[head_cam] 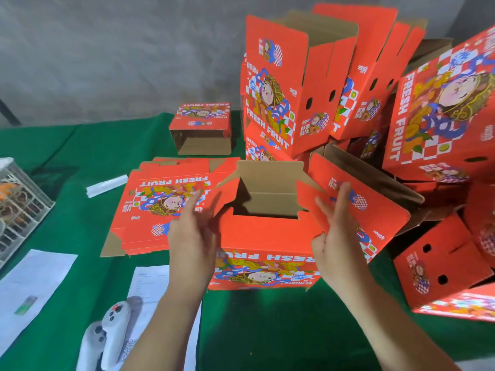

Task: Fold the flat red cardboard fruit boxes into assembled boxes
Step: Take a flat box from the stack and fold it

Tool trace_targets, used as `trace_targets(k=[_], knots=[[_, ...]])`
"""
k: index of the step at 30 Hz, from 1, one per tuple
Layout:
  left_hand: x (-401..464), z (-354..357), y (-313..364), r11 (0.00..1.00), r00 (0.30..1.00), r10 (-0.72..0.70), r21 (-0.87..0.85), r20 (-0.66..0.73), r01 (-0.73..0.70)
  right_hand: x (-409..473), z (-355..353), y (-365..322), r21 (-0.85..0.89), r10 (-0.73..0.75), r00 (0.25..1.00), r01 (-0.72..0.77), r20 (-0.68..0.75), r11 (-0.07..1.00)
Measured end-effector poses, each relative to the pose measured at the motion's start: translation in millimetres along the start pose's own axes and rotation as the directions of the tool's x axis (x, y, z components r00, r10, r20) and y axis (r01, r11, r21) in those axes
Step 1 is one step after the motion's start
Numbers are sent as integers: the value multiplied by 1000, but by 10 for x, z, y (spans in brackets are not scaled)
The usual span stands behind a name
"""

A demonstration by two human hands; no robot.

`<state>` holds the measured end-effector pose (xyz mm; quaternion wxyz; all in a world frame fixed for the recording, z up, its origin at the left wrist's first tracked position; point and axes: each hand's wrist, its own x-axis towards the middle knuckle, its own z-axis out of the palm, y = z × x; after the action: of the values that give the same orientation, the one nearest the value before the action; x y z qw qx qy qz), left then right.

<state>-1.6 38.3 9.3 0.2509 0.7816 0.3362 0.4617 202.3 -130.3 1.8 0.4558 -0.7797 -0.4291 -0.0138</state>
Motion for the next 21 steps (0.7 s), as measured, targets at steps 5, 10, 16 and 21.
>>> trace_targets(k=[5,10,16,21], knots=[[21,-57,22,977,981,36,198,189,-74,-127,2,162,-138,-157,988,156,9,978],[193,39,129,894,896,-73,427,439,-137,-187,-41,225,-210,-180,982,187,53,960],[345,165,158,914,926,-135,406,353,-22,144,-85,-9,-136,13,999,-8,39,991],[351,91,112,970,917,-236,128,322,204,287,-6,-46,-91,70,997,-71,-13,993]])
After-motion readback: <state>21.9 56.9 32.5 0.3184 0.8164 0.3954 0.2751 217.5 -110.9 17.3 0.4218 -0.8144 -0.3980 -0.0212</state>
